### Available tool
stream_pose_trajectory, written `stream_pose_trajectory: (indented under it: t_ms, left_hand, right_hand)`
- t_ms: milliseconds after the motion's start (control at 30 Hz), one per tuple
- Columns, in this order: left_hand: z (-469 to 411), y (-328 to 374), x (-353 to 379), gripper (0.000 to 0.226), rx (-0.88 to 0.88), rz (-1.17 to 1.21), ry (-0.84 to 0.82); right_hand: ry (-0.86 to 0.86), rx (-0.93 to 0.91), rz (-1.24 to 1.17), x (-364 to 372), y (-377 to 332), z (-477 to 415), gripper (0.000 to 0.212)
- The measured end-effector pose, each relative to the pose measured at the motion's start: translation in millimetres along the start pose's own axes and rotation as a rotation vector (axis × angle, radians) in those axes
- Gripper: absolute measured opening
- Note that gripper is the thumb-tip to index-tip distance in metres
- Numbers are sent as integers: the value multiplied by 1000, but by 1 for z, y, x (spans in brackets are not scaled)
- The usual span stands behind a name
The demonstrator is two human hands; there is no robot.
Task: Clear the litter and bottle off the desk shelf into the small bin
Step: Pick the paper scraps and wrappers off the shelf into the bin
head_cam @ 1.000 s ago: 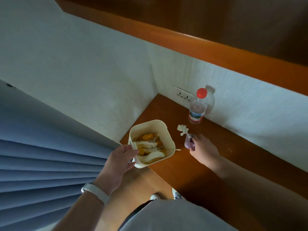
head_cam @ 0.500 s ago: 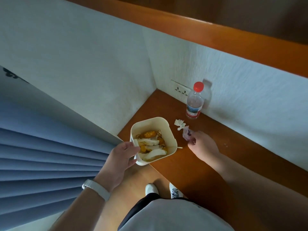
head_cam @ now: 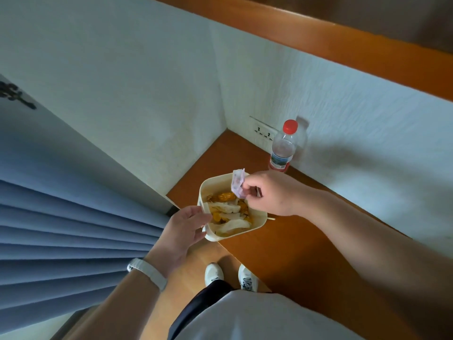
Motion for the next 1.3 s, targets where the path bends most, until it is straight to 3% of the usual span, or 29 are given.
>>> stream_pose_trajectory:
  t_ms: [300,433,600,767,933,1100,1300]
  left_hand:
    - [-5,-9,-6,21,-9,-26,-57]
    - [-11,-12,-12,21,-10,-31,-57]
    - [-18,-10,-22,23,-12,19,-41]
    - [-22,-10,-36,20,-28,63,33]
    - [-20,-10,-47,13,-40,84,79]
    - [-22,-11,-60,16,-53,93,111]
    - [-20,-8,-64,17,-51,100,116]
  right_hand:
    - [-187,-53,219,37,-19,-37,8]
    - [-91,-111,236,38,-26,-51,10]
    - [207,-156,127,16,-14,-46,11]
    - [378,83,116,6,49,-36,10]
    - [91,465,144,56,130,-26,39]
    - [17,570,126,88,154,-21,54]
    - [78,595,145,92,161,-30,49]
Point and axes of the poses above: each hand's wrist, its own z-axis away from the middle knuckle, its own x-axis out of the palm, y = z × x, the point moved 8 cm from there along -z, towards the middle knuckle, and after that the axes turned 3 degrees about -x, right-handed, at the moved point
